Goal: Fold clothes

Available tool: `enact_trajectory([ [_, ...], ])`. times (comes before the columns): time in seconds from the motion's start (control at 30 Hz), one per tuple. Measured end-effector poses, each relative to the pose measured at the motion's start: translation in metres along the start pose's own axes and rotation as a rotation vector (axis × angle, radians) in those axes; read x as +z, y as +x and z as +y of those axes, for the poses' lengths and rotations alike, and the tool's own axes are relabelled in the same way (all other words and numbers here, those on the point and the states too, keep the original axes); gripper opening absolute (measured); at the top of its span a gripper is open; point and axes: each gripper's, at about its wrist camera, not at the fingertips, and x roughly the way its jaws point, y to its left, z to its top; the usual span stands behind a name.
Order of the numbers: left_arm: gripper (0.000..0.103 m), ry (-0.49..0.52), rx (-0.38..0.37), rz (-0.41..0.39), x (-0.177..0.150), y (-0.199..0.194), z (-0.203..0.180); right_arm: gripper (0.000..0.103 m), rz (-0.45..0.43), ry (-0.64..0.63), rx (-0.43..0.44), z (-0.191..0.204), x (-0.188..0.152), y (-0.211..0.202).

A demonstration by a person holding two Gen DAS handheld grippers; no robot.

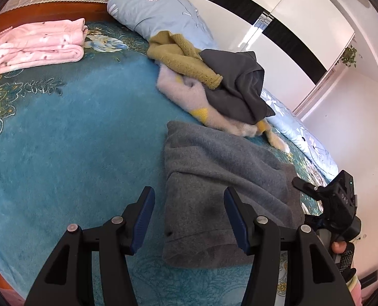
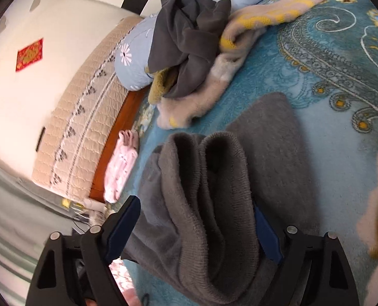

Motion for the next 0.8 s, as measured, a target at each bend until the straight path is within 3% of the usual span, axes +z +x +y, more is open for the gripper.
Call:
enact_trajectory([
  [0.17,0.057,0.028,0.025,0.017,0.001,0.007,-0.004,0.086,-0.014,-0.023,-0.015,0.003,0.000,-0.001],
  [0.23,0.057,0.045,0.029,0.015,0.003,0.009,-0.008,0.079,-0.016,0.016,-0.007,0.002,0.003,-0.003],
  [0.27,0.057,0.051,0.030,0.015,0.004,0.011,-0.009,0.069,-0.021,0.031,0.001,0.000,0.003,-0.004],
  [0.3,0.057,0.051,0.033,0.018,0.005,0.014,-0.010,0.052,-0.021,0.032,0.011,0.000,0.003,-0.005],
  [0.37,0.057,0.025,0.048,0.042,0.002,0.022,-0.006,0.026,-0.021,0.035,0.031,0.000,0.002,-0.006],
  [0.4,0.057,0.013,0.054,0.053,0.001,0.026,-0.004,0.022,-0.021,0.034,0.041,0.001,0.002,-0.007],
  [0.47,0.057,0.000,0.063,0.064,-0.003,0.029,0.000,0.018,-0.025,0.002,0.055,0.010,0.001,-0.009],
  [0.67,0.057,0.038,0.046,0.054,-0.006,0.021,-0.011,0.016,-0.148,-0.074,0.223,0.037,0.006,-0.049],
  [0.73,0.057,0.061,0.053,0.055,-0.006,0.020,-0.018,0.014,-0.170,-0.064,0.191,0.032,0.007,-0.056],
  [0.8,0.057,0.079,0.065,0.059,-0.008,0.020,-0.023,0.003,-0.186,-0.018,0.173,0.017,0.008,-0.063],
])
